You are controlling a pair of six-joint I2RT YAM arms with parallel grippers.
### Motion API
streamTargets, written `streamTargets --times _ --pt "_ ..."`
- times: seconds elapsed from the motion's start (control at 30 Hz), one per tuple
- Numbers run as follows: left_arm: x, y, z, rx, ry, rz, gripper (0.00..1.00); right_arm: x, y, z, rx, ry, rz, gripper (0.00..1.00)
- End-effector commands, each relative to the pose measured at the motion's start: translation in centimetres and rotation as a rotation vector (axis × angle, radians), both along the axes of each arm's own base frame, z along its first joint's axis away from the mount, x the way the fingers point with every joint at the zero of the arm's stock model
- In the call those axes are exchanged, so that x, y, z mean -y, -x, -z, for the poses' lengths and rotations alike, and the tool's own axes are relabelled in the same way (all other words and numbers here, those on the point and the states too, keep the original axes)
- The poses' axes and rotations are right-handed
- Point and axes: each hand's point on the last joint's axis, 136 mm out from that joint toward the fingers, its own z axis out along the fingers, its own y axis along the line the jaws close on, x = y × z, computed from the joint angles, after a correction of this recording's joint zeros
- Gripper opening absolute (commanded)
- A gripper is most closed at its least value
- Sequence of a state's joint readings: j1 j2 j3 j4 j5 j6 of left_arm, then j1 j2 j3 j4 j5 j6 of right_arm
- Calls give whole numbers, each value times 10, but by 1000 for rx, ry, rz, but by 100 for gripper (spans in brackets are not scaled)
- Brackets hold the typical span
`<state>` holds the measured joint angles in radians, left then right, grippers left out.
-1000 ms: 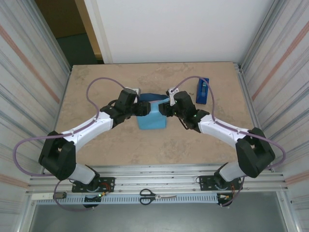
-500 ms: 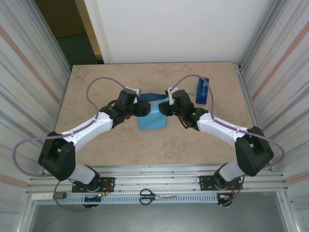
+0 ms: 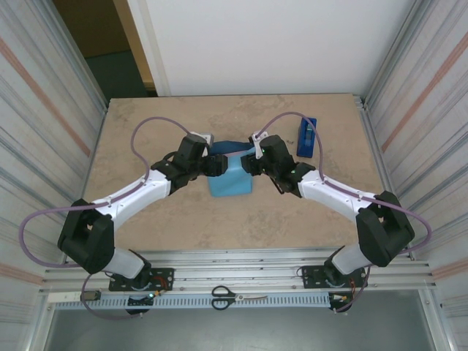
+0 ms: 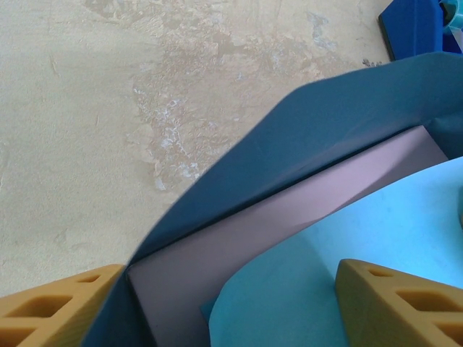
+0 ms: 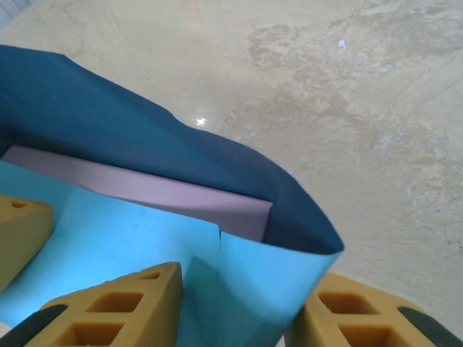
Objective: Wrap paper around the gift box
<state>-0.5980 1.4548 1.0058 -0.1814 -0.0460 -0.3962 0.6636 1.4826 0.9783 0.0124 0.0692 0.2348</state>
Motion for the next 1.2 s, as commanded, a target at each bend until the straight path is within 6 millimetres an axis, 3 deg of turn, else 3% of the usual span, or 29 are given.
streamTargets --times 0.0,0.1,0.33,0.53,0.7,1.17 --pt "-9 14 20 -57 -66 18 73 4 -5 -24 26 -35 15 40" --pt "-9 14 20 -57 -67 17 73 7 -8 -20 10 -55 17 36" --pt "-10 15 23 -66 -71 15 73 6 0 18 -56 5 8 29" --pt "-11 15 22 -65 -73 15 73 10 -7 19 -24 99 44 25" --pt "-12 17 22 -66 -72 11 73 -1 -5 14 -27 80 14 22" --pt "-13 17 25 -66 -69 7 73 -5 -4 11 -19 13 43 0"
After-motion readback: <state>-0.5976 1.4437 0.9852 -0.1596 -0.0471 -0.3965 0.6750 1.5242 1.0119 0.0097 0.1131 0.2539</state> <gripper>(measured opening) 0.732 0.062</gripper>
